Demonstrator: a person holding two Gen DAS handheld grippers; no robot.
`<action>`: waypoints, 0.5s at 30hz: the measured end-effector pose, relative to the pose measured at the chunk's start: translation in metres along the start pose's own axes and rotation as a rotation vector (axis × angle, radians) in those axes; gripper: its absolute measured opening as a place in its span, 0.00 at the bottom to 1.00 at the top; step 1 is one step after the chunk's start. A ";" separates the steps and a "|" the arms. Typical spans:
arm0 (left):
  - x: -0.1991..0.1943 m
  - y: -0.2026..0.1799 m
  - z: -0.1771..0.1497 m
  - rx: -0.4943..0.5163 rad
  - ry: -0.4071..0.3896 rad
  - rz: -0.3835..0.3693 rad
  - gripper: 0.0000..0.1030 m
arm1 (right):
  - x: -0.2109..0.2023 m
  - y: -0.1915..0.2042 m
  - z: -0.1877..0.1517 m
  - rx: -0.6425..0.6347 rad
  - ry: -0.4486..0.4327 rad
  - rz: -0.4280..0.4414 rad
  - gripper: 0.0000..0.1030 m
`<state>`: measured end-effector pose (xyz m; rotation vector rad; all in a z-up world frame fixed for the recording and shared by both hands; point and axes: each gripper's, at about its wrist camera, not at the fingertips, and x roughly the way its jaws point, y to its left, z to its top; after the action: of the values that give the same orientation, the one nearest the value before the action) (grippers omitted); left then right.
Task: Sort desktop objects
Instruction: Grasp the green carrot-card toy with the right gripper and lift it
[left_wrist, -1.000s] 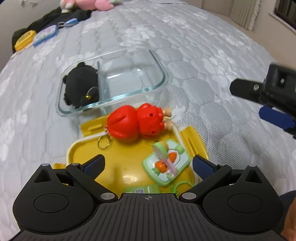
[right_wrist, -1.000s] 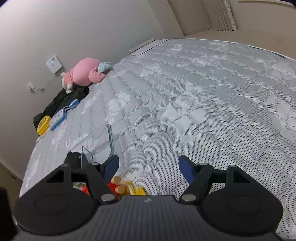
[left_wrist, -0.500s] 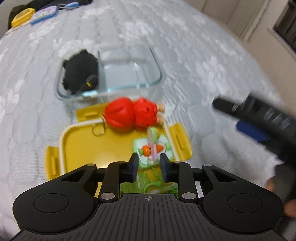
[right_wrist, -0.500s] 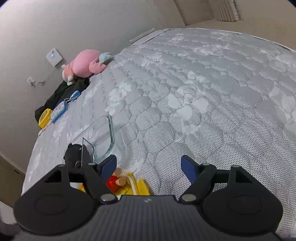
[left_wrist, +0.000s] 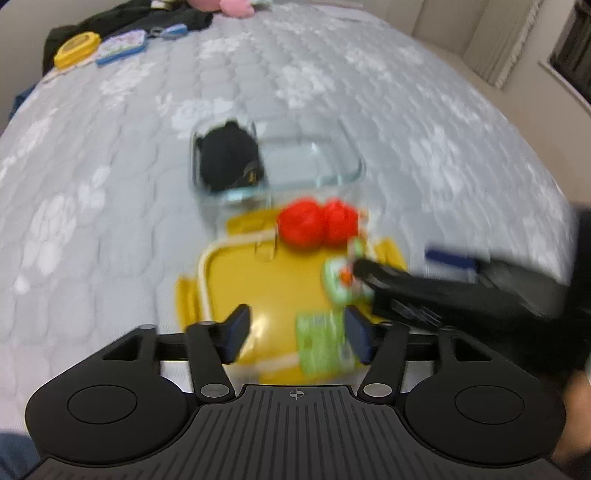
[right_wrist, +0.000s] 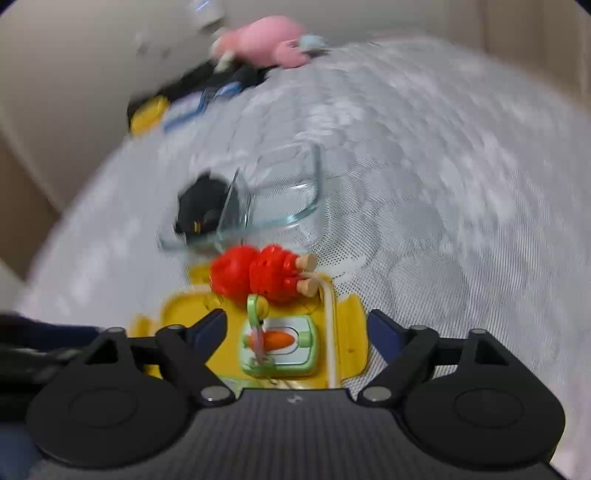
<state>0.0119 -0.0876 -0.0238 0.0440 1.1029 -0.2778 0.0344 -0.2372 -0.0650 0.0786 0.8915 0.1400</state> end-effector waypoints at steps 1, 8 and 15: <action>-0.004 0.001 -0.007 0.009 0.012 0.003 0.79 | 0.006 0.007 0.000 -0.034 0.014 -0.022 0.87; -0.035 0.016 -0.036 0.034 -0.020 0.016 0.88 | 0.038 0.028 -0.005 -0.114 0.131 -0.055 0.85; -0.043 0.034 -0.043 0.035 -0.051 -0.056 0.90 | 0.030 0.033 -0.004 -0.142 0.095 -0.073 0.62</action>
<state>-0.0357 -0.0392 -0.0082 0.0374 1.0498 -0.3471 0.0467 -0.2004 -0.0864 -0.0937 0.9759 0.1397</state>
